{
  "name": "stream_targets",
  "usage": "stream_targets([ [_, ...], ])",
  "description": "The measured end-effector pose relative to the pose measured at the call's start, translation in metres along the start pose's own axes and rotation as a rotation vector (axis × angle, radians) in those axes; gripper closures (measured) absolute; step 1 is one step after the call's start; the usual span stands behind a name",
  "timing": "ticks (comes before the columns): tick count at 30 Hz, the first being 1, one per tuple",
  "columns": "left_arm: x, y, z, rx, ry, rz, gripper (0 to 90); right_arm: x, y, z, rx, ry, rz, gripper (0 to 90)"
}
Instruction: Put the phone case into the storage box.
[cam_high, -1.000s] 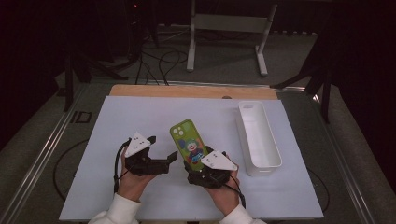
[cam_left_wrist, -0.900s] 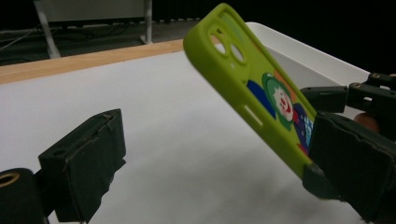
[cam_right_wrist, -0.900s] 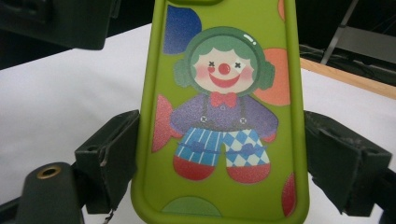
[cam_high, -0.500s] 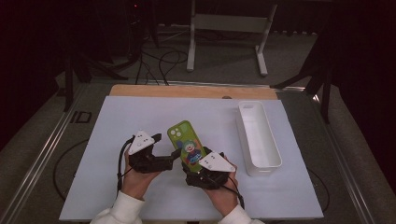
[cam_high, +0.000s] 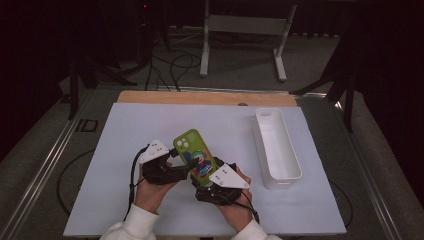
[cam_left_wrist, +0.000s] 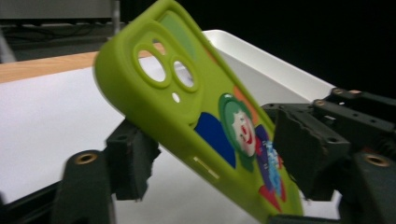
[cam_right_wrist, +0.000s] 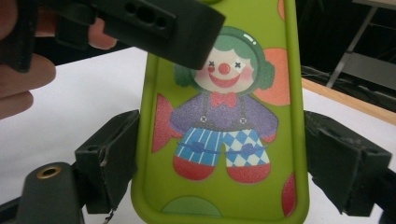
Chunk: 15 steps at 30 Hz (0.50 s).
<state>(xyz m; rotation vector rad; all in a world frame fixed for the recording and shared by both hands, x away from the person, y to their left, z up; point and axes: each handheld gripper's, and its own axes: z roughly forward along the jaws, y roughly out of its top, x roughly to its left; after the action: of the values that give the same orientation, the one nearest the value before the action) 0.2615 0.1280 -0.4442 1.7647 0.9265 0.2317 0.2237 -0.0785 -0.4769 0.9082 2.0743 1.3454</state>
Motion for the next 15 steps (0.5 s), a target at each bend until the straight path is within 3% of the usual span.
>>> stream_targets([
  [7, 0.0002, 0.0007, -0.0005, -0.007, -0.028, -0.006, 59.2, 0.0012, 0.0007, -0.0006, -0.008, 0.020, -0.011, 15.8],
  [10, 0.0006, 0.0016, -0.0022, -0.021, -0.063, -0.017, 71.2, 0.0012, 0.0000, 0.0007, 0.000, 0.028, -0.014, 15.8],
  [15, -0.0026, 0.0036, -0.0004, -0.001, -0.077, 0.000, 76.1, 0.0001, -0.0016, 0.0037, 0.014, 0.031, -0.014, 15.6],
])
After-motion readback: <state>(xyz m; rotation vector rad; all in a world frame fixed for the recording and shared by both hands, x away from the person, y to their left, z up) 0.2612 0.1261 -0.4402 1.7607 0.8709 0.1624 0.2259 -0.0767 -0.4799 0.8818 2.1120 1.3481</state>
